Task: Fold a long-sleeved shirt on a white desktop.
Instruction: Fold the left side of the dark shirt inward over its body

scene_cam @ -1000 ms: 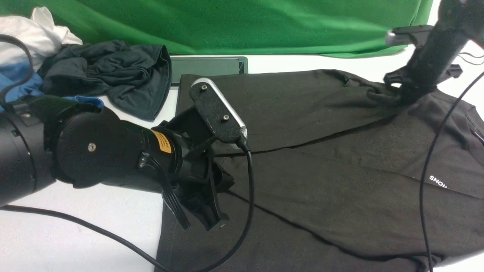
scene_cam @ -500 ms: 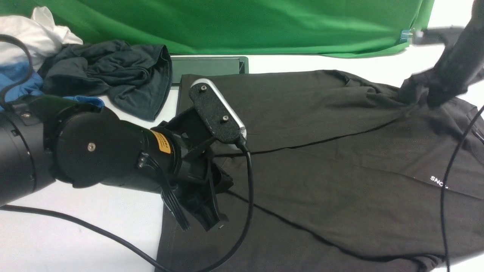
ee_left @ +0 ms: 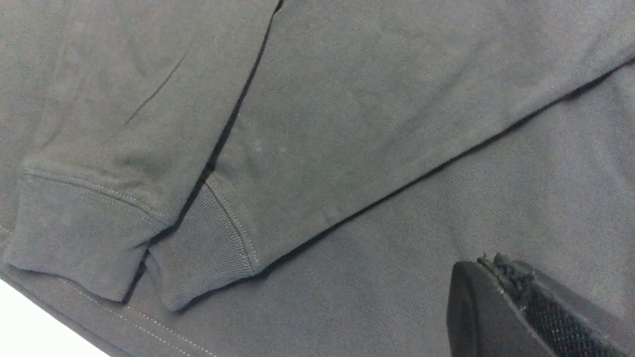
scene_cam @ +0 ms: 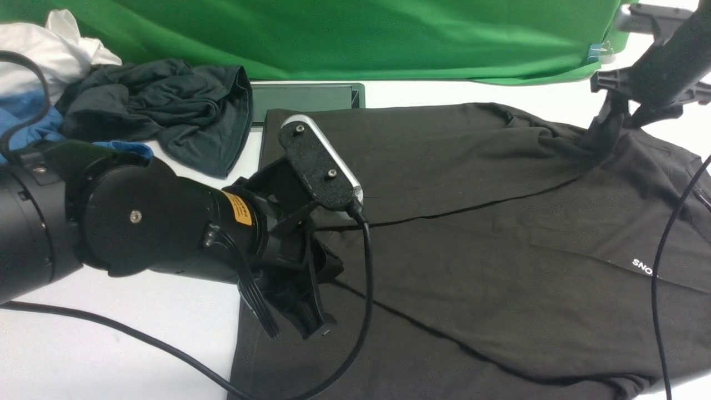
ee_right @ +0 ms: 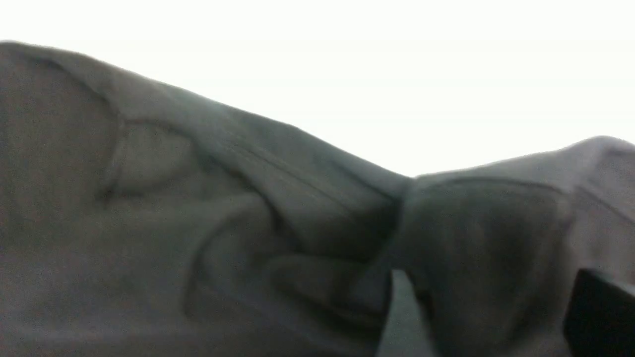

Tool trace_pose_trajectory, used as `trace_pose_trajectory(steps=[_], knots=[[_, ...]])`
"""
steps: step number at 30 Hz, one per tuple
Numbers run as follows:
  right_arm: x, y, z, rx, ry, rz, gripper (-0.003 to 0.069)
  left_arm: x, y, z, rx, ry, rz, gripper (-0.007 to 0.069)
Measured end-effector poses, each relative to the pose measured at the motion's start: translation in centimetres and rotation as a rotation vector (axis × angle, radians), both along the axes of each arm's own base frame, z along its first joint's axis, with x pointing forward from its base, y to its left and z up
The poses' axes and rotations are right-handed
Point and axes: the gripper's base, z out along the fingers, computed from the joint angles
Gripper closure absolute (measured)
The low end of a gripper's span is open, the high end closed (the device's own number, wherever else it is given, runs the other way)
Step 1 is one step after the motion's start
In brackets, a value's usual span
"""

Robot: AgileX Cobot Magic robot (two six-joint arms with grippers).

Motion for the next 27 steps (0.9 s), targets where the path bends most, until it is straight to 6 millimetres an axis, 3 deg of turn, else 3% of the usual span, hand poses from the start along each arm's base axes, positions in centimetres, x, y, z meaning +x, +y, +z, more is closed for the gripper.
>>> trace_pose_trajectory(steps=[10,12,14,15,17,19,27], knots=[[0.6,0.2,-2.5,0.048,0.028,-0.033,0.0237,0.0,0.0,0.0,-0.003,-0.005,0.002,0.0606],[0.5,0.2,-2.5,0.043,0.028,-0.020,0.0274,0.0,0.0,0.0,-0.003,-0.006,0.002,0.0606],[0.5,0.2,-2.4,0.028,0.031,0.018,0.0391,0.0,0.0,0.0,-0.003,-0.006,0.002,0.0606],[0.5,0.2,-2.4,0.029,0.033,0.018,0.0417,0.0,0.0,0.0,-0.003,-0.006,0.002,0.0606],[0.2,0.2,-2.3,0.018,0.053,0.039,0.0561,0.0,0.0,0.0,-0.003,-0.006,0.002,0.0606],[-0.1,0.1,-2.0,-0.001,0.077,0.054,0.0607,0.0,0.0,0.0,-0.003,-0.006,0.002,0.0606],[-1.5,-1.0,-0.8,-0.081,0.178,0.021,0.0617,0.0,0.0,0.0,0.000,0.000,0.001,0.0606]])
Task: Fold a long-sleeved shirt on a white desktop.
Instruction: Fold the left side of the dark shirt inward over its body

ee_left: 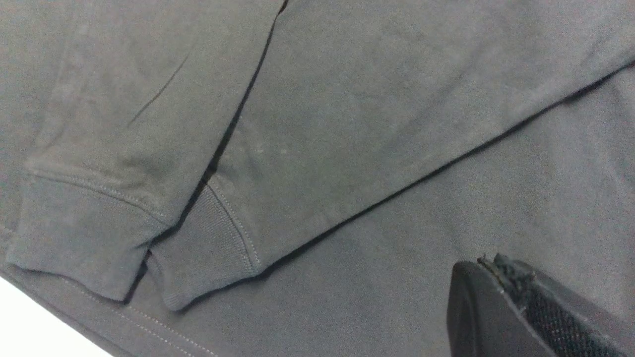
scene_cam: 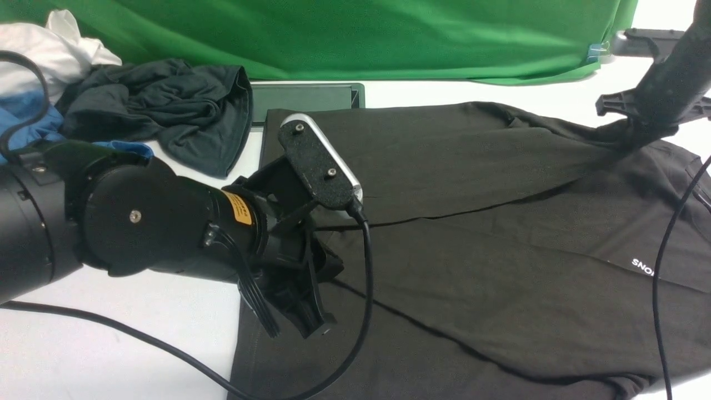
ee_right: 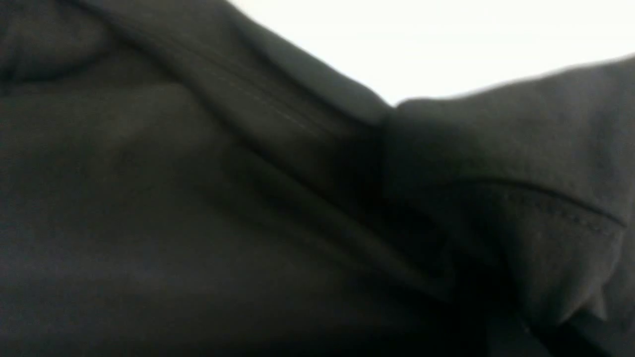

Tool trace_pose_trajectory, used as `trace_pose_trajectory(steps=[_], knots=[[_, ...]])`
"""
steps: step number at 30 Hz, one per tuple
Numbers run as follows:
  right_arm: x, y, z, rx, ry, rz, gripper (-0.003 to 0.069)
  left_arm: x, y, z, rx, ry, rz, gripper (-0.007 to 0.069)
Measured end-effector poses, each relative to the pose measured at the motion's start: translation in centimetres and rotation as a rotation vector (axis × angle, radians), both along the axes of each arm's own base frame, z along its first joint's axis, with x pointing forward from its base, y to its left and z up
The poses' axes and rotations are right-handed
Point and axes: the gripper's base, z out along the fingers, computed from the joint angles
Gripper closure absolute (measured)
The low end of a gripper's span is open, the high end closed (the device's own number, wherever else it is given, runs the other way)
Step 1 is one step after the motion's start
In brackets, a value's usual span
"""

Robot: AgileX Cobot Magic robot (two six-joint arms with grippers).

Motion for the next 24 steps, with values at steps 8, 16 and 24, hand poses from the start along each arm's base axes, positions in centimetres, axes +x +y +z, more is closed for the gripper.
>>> trace_pose_trajectory(steps=[8,16,24], knots=[[-0.2,-0.4,-0.2,-0.001,0.027,-0.026,0.0309,-0.1,0.0,0.0,0.004,0.007,-0.002,0.0606],[-2.6,0.1,3.7,-0.010,0.032,0.039,0.0388,-1.5,0.0,-0.6,0.102,0.091,-0.115,0.0606],[-10.7,3.2,8.1,-0.008,0.005,0.094,0.0622,-6.2,-1.5,-1.5,0.228,0.256,-0.326,0.0606]])
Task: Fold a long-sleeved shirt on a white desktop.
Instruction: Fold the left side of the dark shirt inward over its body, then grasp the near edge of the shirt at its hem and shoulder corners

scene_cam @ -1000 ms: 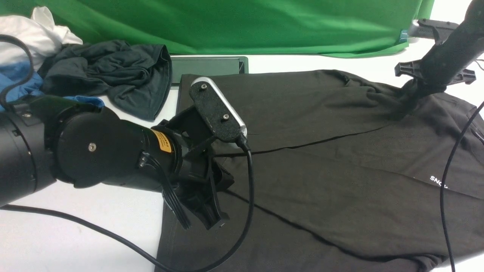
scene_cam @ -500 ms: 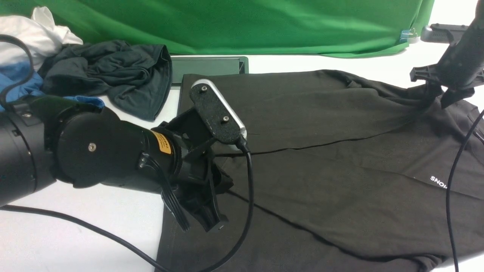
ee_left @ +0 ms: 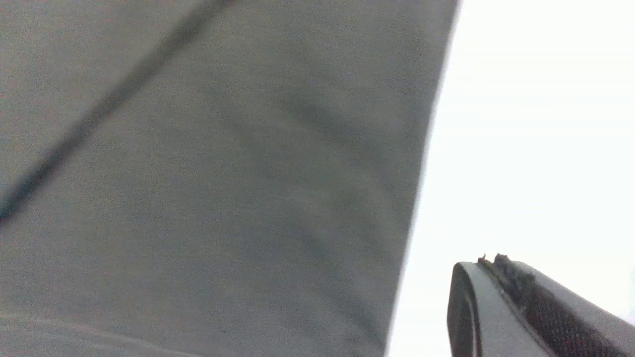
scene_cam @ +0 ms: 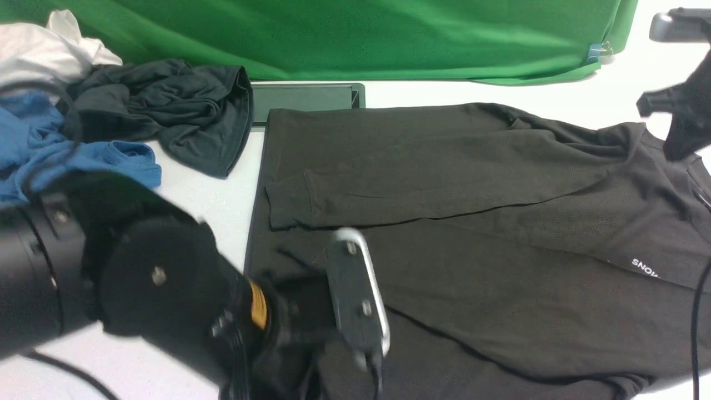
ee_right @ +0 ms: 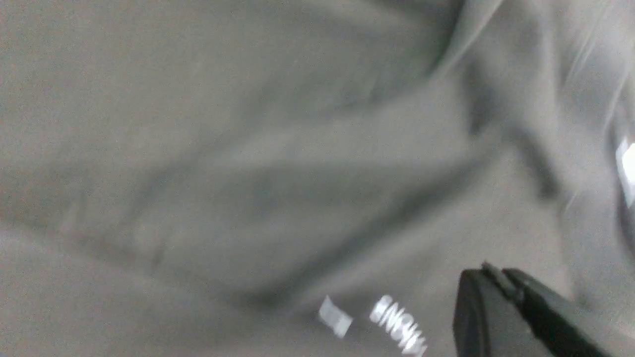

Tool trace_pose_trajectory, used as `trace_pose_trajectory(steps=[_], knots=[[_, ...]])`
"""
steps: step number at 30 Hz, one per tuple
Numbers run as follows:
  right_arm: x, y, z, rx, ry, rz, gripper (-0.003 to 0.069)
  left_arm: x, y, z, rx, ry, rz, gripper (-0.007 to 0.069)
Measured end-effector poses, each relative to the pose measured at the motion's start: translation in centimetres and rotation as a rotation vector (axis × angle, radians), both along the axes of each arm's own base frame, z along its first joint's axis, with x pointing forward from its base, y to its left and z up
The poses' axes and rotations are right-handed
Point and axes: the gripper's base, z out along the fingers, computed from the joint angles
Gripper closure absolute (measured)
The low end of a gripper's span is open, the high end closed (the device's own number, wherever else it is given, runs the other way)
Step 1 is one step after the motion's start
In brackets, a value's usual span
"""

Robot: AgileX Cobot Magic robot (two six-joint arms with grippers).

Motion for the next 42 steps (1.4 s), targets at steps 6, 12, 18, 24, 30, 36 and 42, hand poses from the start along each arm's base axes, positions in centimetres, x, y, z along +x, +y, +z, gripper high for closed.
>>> trace_pose_trajectory(steps=[6,12,18,24,30,36,42], knots=[[-9.1,6.4,0.4,0.021,-0.083,0.177,0.0620,-1.0,1.2,-3.3,0.063,-0.027,-0.034,0.0529],[-13.5,9.4,1.7,0.037,-0.170,0.324,0.0618,-1.2,2.7,-6.0,0.117,-0.142,-0.090,0.0284],[-14.8,9.9,3.1,0.050,-0.235,0.361,0.0610,-2.0,3.9,-8.2,0.162,-0.172,-0.136,0.0117],[-14.9,9.9,3.3,0.050,-0.244,0.362,0.0602,-1.6,3.7,-9.6,0.178,-0.183,-0.160,0.0146],[-15.1,9.8,3.2,0.048,-0.226,0.364,0.0596,-0.4,2.9,-10.1,0.163,-0.248,-0.122,0.0309],[-15.0,9.2,3.1,-0.003,-0.220,0.306,0.0582,0.4,2.6,-9.5,0.238,-0.195,-0.076,0.0569],[-15.0,6.5,2.5,-0.130,-0.162,0.130,0.0500,0.5,2.4,-6.8,0.296,-0.090,0.016,0.0594]])
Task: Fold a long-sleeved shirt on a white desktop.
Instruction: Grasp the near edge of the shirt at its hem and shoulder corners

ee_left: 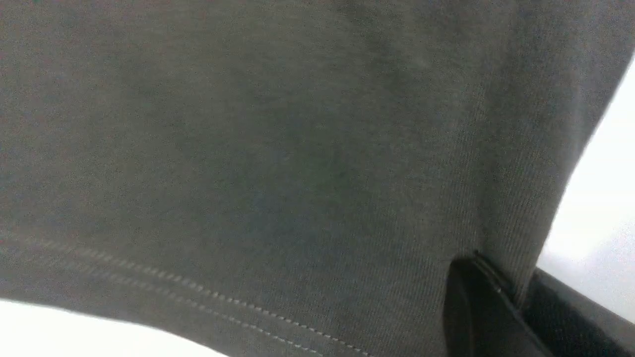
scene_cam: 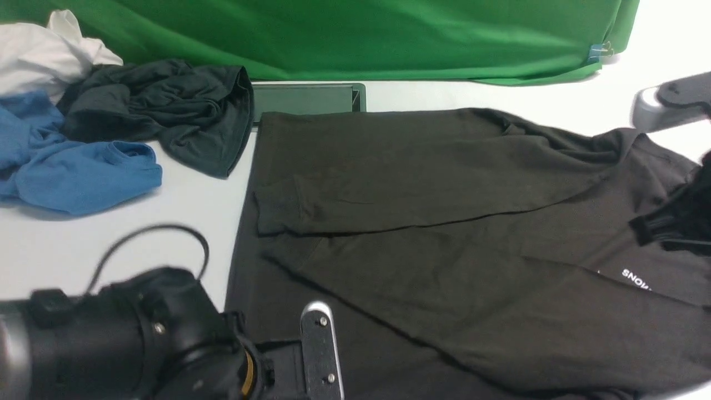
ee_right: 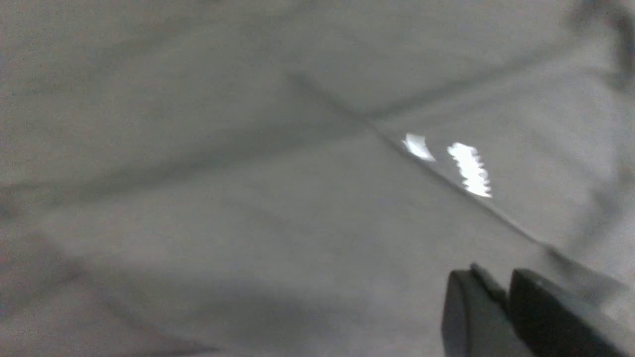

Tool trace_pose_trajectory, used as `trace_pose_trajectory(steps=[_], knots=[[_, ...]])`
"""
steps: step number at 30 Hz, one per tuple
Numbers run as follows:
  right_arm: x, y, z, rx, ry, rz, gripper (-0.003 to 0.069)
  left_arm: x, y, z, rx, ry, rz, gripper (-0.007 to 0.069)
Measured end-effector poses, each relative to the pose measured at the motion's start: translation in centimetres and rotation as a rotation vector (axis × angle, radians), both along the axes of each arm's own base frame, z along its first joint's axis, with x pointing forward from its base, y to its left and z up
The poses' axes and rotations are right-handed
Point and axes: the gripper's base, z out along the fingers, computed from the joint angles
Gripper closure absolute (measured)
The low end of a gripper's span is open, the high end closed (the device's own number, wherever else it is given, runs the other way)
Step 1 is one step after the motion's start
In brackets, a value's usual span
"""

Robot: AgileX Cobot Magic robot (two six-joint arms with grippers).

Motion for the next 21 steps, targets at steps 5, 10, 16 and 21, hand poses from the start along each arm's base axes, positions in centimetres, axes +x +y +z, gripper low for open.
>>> trace_pose_trajectory(steps=[5,10,16,21], knots=[[-0.8,-3.3,-3.1,0.000,0.087,-0.192,0.0364,-0.5,0.1,2.2,-0.065,-0.013,0.035,0.0595],[-3.0,-7.5,-7.9,0.058,0.142,-0.488,0.0217,-1.3,0.7,4.2,-0.137,-0.059,0.048,0.0595],[-4.6,-9.9,-10.6,0.178,0.101,-0.776,0.0213,-1.6,0.7,4.9,-0.191,-0.070,0.064,0.0595],[-3.5,-10.6,-11.6,0.212,0.045,-0.806,0.0214,-1.6,0.5,5.0,-0.222,-0.065,0.077,0.0595]])
